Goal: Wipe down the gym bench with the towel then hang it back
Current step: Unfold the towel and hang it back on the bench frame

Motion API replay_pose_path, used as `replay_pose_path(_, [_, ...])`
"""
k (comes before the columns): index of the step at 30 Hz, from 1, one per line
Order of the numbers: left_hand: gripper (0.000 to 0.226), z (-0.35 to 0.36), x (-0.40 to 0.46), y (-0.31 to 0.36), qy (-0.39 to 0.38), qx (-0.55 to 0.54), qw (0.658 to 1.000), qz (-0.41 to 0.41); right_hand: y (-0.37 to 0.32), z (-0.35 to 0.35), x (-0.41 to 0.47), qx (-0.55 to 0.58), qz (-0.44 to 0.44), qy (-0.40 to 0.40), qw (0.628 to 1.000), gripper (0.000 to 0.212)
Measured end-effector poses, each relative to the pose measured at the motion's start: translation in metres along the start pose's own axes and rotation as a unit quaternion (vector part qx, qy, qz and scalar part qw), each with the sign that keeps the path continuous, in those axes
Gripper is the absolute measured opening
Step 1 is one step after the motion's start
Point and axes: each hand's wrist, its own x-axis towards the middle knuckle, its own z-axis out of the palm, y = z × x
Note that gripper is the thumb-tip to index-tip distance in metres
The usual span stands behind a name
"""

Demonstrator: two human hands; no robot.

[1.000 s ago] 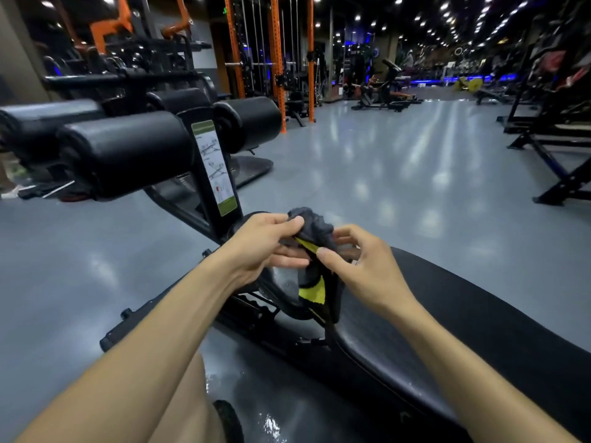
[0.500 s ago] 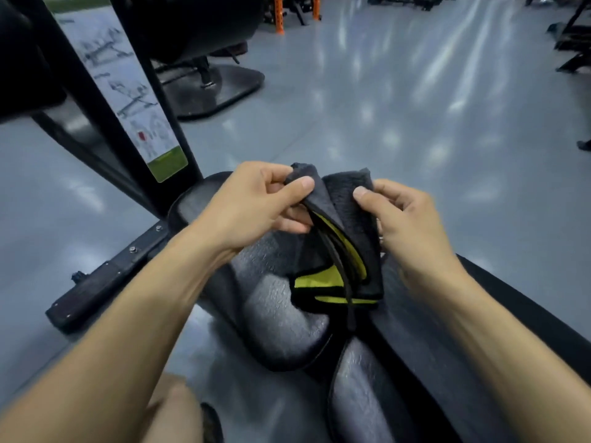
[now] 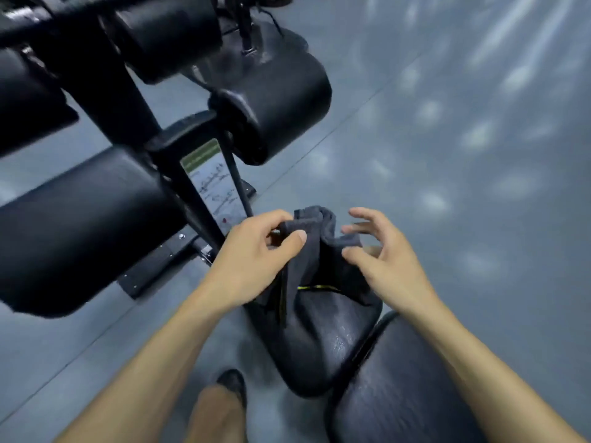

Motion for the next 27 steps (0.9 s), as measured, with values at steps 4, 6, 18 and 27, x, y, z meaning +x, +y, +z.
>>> replay_pose_path(4, [0.017,-0.073,-0.017,0.069,0.012,0.051,0.999,0.009,-0.103,0.007,-0.005,-0.100,-0.181,-0.122,0.971,0.040])
replay_pose_path(6, [0.009,-0.110,-0.027,0.100,0.009,0.041,0.999,0.017,-0.156,0.016,-0.002,-0.074,-0.203,-0.138,0.967,0.027])
replay_pose_path(18, [0.030,-0.308,-0.059,0.145,0.010,-0.285,0.942,-0.175,-0.334,0.118,0.027,0.037,-0.155,-0.241,0.957,0.014])
replay_pose_path(27, [0.006,-0.376,-0.060,0.141,0.055,-0.337,0.916,-0.211,-0.395,0.177,0.042,0.087,-0.112,-0.249,0.958,0.018])
